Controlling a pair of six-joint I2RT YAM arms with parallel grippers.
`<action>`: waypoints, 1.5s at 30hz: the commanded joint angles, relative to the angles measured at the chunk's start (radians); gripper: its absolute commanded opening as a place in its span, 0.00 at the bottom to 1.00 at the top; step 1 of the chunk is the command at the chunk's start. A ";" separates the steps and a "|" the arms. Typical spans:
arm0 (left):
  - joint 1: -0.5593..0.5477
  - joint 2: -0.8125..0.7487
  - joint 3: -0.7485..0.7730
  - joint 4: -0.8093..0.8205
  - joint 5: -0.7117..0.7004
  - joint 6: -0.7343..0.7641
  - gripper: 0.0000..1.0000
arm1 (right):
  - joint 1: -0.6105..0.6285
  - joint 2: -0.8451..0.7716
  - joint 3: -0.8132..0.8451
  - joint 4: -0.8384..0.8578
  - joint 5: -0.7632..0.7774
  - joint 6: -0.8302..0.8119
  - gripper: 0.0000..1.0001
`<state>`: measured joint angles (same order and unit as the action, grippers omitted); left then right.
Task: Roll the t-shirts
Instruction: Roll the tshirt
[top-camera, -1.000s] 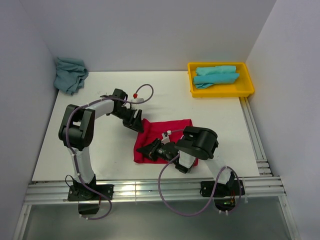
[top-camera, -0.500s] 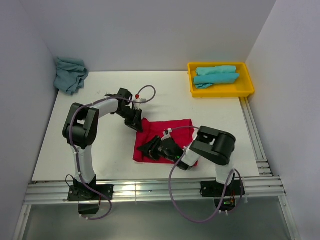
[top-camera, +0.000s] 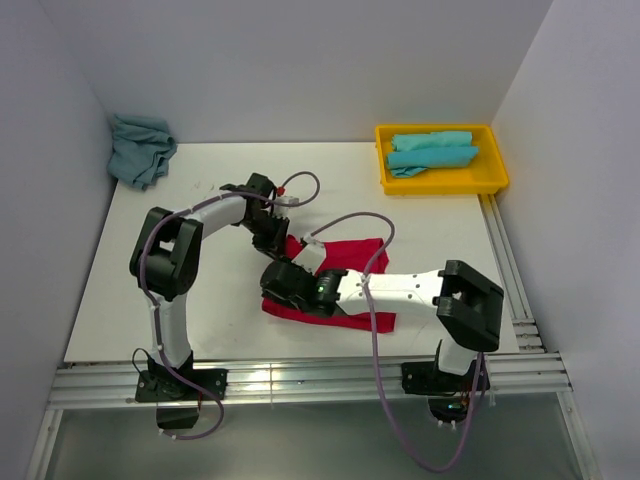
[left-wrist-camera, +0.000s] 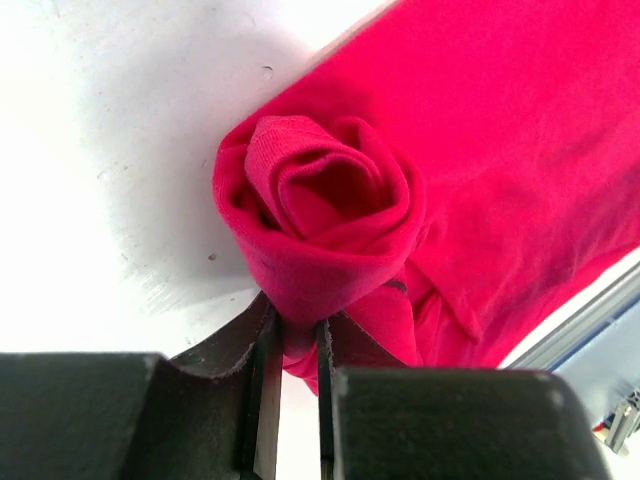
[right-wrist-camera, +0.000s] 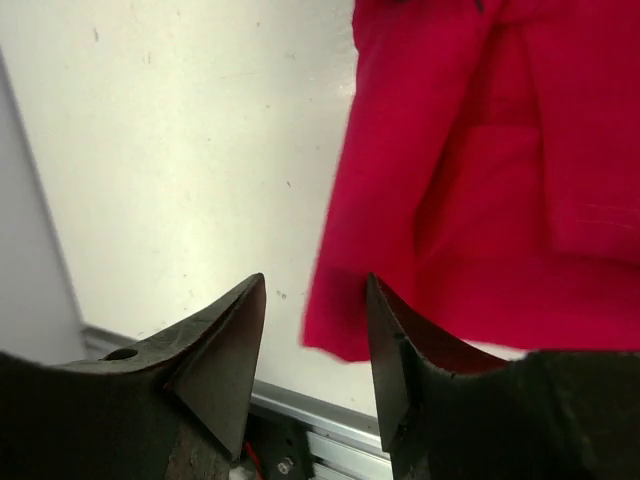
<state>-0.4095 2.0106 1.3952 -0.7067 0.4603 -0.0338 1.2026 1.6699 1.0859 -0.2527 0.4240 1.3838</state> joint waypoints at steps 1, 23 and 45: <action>-0.011 -0.018 0.011 0.001 -0.201 0.000 0.00 | 0.015 0.052 0.146 -0.347 0.151 -0.043 0.51; -0.038 0.013 0.080 -0.077 -0.276 0.009 0.02 | -0.049 0.376 0.440 -0.382 0.144 -0.186 0.30; -0.014 -0.013 0.235 -0.148 -0.121 0.058 0.59 | -0.044 0.384 0.328 -0.370 0.125 -0.147 0.53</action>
<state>-0.4370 2.0113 1.5784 -0.8371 0.2905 -0.0101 1.1595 2.0357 1.4479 -0.6033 0.5385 1.2369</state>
